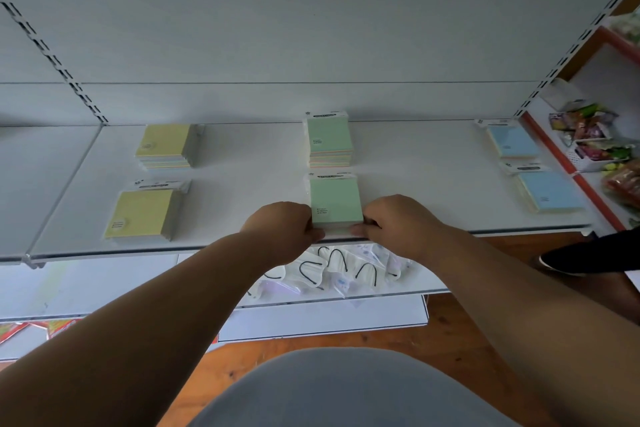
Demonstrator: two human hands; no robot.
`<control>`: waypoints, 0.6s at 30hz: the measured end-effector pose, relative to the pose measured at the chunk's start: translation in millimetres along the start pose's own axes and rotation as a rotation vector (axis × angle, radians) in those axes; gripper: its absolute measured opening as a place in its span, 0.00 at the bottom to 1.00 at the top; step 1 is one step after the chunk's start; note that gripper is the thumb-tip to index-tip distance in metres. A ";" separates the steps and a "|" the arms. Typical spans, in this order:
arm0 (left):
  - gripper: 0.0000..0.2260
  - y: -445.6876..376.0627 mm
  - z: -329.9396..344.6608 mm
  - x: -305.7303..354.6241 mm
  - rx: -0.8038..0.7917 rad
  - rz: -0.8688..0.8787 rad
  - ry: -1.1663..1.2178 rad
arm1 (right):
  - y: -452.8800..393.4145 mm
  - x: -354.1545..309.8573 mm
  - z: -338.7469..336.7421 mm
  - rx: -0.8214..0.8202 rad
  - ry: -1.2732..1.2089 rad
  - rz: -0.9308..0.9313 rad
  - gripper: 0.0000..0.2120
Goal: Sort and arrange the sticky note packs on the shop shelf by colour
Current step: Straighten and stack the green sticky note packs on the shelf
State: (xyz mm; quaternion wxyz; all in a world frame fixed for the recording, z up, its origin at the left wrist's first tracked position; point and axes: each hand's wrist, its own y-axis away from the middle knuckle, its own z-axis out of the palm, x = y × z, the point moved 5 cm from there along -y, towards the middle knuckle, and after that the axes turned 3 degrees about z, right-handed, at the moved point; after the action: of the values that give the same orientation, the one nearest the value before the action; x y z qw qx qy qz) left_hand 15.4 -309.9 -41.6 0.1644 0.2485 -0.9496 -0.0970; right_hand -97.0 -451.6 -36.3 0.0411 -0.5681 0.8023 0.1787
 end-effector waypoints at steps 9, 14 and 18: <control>0.11 -1.1 2.6 -1.0 -0.014 -0.010 -0.004 | 2.0 -0.9 2.0 0.055 -0.032 0.002 0.17; 0.11 0.7 3.2 0.3 0.003 -0.002 -0.009 | 3.5 1.0 2.7 0.068 -0.064 0.009 0.19; 0.12 5.9 2.3 -1.9 0.068 -0.044 0.035 | 6.8 3.0 0.6 0.120 -0.107 0.014 0.14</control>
State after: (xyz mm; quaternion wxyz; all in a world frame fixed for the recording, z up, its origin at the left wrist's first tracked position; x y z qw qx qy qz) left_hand 13.6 -303.6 -42.6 0.1705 0.2762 -0.9437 -0.0640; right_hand -104.4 -452.1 -36.0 0.1169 -0.5485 0.8122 0.1607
